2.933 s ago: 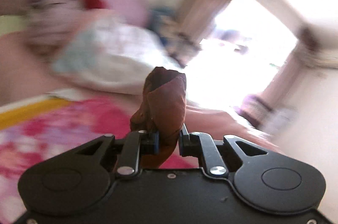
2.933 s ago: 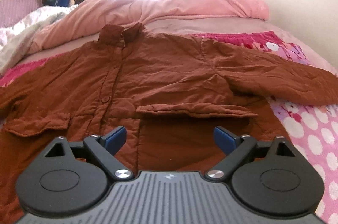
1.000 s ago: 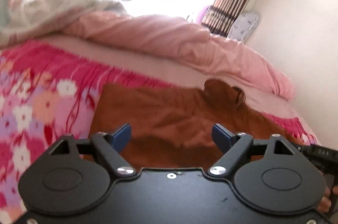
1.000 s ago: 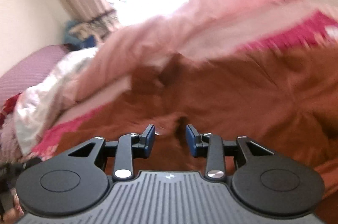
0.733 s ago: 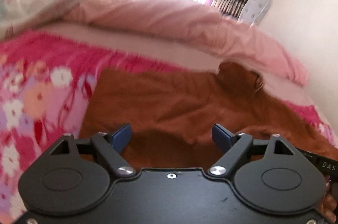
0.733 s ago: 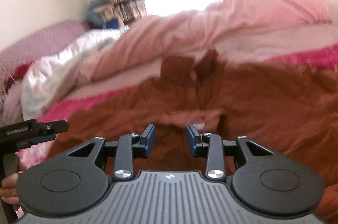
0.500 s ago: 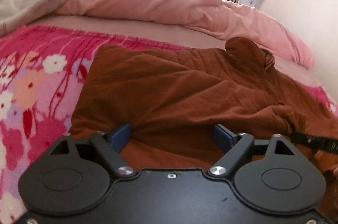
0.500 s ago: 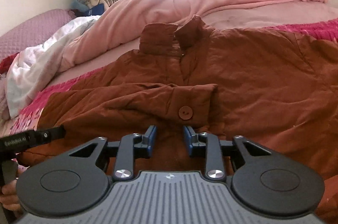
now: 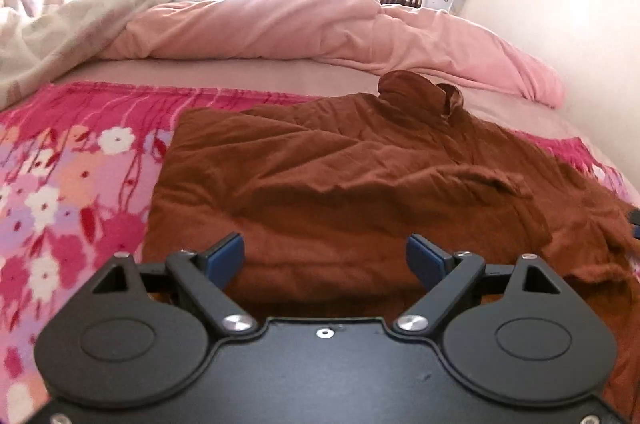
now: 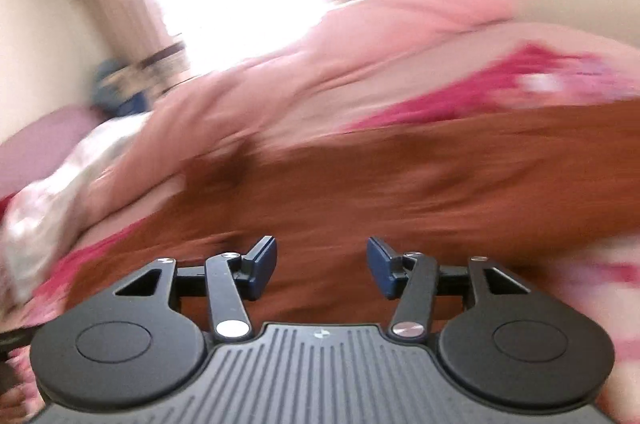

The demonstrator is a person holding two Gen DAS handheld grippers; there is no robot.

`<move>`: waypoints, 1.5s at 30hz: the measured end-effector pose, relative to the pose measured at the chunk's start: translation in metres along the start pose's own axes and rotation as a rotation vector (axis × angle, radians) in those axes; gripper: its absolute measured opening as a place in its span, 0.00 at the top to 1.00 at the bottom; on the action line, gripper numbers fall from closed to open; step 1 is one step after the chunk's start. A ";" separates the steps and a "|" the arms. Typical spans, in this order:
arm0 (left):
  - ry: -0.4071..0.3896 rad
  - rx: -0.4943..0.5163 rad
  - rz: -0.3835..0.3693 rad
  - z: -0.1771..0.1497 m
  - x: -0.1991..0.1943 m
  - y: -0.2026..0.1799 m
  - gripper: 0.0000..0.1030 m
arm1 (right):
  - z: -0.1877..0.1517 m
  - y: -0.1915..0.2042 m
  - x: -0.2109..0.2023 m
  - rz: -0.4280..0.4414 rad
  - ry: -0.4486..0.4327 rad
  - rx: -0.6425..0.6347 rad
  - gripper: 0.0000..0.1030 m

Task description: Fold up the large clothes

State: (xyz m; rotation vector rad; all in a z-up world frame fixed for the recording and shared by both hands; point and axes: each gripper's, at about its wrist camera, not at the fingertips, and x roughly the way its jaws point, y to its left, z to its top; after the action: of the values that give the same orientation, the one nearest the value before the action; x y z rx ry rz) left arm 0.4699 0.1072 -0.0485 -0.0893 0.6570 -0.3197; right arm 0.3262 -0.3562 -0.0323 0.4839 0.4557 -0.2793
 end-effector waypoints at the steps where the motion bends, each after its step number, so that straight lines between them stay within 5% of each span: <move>1: 0.001 -0.006 0.002 -0.004 -0.002 0.001 0.13 | 0.002 -0.031 -0.011 -0.051 -0.023 0.043 0.40; 10: 0.052 -0.066 0.049 -0.013 0.007 0.002 0.13 | 0.010 -0.254 -0.064 -0.290 -0.186 0.518 0.39; 24: 0.079 -0.033 0.110 -0.011 0.021 -0.007 0.13 | 0.030 -0.349 -0.029 -0.254 -0.366 0.788 0.40; 29: 0.081 -0.034 0.120 -0.009 0.021 -0.009 0.13 | 0.033 -0.350 -0.025 -0.282 -0.386 0.793 0.42; 33: 0.068 -0.045 0.107 -0.008 0.016 -0.008 0.13 | 0.041 -0.337 -0.028 -0.352 -0.346 0.740 0.77; 36: 0.051 -0.058 0.087 -0.007 0.010 -0.007 0.13 | 0.052 -0.322 -0.038 -0.355 -0.368 0.689 0.89; 41: 0.028 -0.073 0.058 -0.005 0.002 -0.005 0.13 | 0.085 -0.261 -0.056 -0.286 -0.416 0.511 0.92; 45: -0.006 -0.122 0.059 -0.006 -0.004 -0.001 0.13 | 0.106 -0.170 -0.069 -0.127 -0.454 0.313 0.92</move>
State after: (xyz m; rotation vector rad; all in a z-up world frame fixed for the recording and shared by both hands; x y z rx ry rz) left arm 0.4630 0.1079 -0.0507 -0.1869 0.6714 -0.2220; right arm 0.2426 -0.5437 0.0196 0.6761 -0.0037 -0.5734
